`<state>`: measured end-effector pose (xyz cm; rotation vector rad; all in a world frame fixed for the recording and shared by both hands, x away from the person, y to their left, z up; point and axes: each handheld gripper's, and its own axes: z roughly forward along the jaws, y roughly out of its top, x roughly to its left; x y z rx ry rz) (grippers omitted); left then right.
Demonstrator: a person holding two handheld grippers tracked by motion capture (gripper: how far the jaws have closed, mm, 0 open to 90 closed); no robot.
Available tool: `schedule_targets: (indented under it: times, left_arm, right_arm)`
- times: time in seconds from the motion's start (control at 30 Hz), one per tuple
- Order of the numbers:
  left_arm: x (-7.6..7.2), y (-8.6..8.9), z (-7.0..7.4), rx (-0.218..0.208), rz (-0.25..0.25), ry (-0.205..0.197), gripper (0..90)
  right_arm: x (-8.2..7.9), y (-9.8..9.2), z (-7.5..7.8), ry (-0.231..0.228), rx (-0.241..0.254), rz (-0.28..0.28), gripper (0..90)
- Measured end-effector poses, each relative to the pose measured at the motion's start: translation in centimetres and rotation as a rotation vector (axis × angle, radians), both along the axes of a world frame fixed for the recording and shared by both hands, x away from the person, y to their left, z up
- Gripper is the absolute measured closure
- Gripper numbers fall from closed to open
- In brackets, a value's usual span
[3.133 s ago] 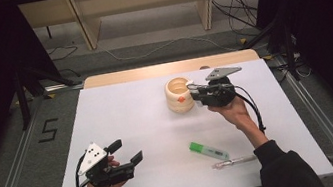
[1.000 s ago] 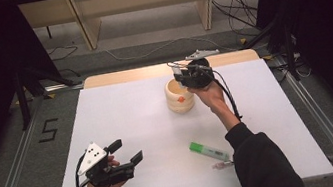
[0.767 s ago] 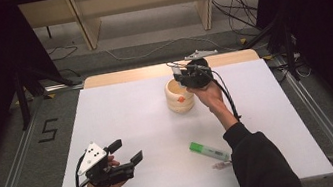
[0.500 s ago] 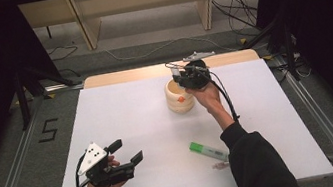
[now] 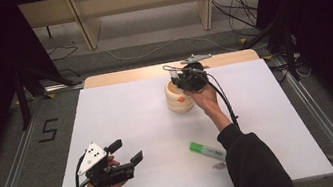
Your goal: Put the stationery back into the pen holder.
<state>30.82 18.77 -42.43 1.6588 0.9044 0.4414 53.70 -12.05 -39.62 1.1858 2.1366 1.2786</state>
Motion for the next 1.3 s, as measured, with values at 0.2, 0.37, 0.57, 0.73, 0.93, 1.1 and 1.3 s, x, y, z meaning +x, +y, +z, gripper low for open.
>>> schedule_targets:
  times: [0.2, 0.37, 0.57, 0.73, 0.93, 1.1, 1.3]
  left_arm:
    - [0.0, 0.0, 0.0, 0.000, 0.000, 0.000, 15.3]
    - [0.0, 0.0, 0.0, 0.001, 0.000, 0.000, 15.3]
    - [0.0, 0.0, 0.0, 0.001, 0.000, -0.001, 15.3]
    - [0.0, 0.0, 0.0, 0.001, 0.000, -0.001, 15.3]
    - [0.0, 0.0, 0.0, 0.001, 0.001, -0.003, 15.3]
    - [0.0, 0.1, 0.0, 0.001, 0.000, 0.000, 15.3]
    - [0.0, 0.0, 0.0, 0.001, 0.002, -0.003, 15.3]
  right_arm:
    - [0.0, 0.0, -0.2, 0.016, -0.009, -0.006, 69.7]
    - [0.1, 0.1, -0.4, 0.021, -0.014, -0.006, 69.7]
    - [0.1, 0.2, -0.7, 0.028, -0.022, -0.007, 69.7]
    - [0.0, 0.1, -1.0, 0.028, -0.026, -0.004, 69.6]
    - [0.0, 0.0, -1.2, 0.042, -0.034, -0.007, 69.2]
    - [-0.2, -0.2, -1.0, 0.064, -0.020, -0.008, 54.5]
    - [-0.8, -0.8, 0.3, 0.049, 0.013, -0.026, 42.9]
